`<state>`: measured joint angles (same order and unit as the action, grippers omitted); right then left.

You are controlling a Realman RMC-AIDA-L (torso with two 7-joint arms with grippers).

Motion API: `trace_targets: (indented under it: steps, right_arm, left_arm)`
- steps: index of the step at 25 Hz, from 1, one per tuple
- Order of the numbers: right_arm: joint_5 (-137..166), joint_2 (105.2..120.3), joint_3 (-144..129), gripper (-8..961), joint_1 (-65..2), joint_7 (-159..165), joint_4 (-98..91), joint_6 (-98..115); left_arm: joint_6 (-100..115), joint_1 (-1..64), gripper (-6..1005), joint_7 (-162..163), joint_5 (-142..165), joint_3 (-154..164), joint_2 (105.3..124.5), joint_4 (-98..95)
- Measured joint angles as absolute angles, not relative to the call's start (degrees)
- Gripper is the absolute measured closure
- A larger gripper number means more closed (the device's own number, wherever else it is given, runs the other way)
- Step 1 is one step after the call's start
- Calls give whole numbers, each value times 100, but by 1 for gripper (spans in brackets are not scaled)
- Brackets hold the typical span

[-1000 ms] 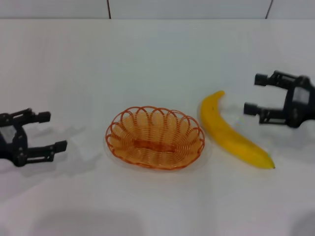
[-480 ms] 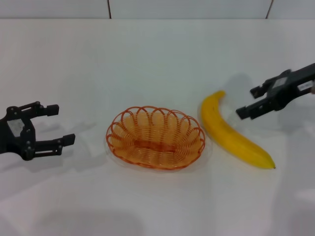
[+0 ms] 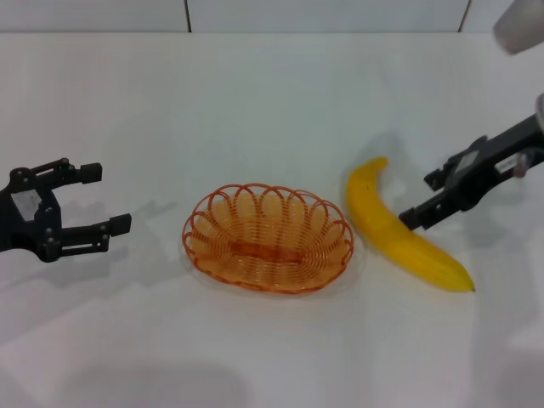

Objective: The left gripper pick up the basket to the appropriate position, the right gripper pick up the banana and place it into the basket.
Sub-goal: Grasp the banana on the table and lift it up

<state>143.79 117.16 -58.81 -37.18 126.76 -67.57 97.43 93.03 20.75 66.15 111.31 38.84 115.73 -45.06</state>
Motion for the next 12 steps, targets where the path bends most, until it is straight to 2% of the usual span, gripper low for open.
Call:
trace_targets:
  steps: [12]
  right_arm:
    - [14370, 11708, -6714, 75, -3908, 13022, -6225, 9273]
  left_arm:
    - [9308, 2124, 122, 6600, 11121, 3918, 11577, -4434]
